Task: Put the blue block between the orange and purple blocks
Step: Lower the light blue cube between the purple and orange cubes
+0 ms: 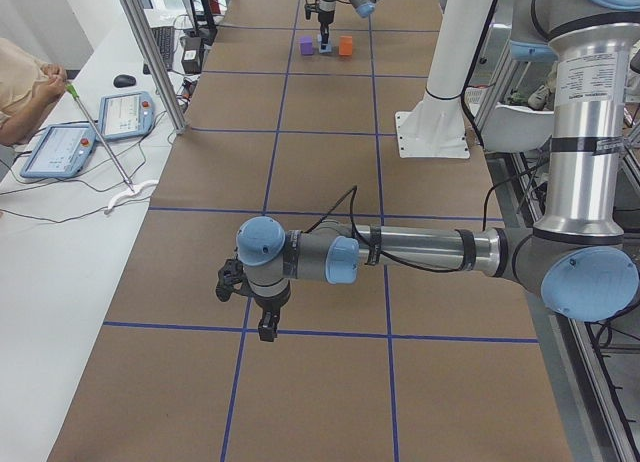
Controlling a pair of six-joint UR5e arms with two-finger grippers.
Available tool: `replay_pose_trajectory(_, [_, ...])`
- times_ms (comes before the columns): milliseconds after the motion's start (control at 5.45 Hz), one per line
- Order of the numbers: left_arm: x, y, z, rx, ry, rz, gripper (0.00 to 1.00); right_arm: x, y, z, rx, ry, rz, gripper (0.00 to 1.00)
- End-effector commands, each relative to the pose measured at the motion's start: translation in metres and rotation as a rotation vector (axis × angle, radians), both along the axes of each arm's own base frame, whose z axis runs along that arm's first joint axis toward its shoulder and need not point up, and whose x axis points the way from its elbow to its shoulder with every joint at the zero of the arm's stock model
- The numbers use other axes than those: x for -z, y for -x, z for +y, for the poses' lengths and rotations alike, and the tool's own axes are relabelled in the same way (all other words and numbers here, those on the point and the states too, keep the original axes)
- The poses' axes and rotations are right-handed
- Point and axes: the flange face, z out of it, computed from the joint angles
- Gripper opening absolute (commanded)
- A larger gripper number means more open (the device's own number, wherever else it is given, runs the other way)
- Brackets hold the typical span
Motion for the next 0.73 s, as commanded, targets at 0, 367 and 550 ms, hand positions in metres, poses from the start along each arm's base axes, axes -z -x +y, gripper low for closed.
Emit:
replay_pose_trajectory(0, [-0.0003, 0.0, 0.0009, -0.001, 0.0, 0.0, 1.0, -0.0068, -0.0049, 0.0061, -0.002, -0.005, 0.0, 0.79])
replay_pose_trajectory(367, [-0.001, 0.0, 0.001, -0.001, 0.001, 0.0, 1.0, -0.0055, -0.003, 0.0055, -0.001, -0.009, 0.001, 0.99])
replay_pose_trajectory(550, [-0.001, 0.0, 0.001, -0.001, 0.001, 0.0, 1.0, -0.0008, -0.0036, 0.0043, -0.003, -0.015, -0.006, 1.0])
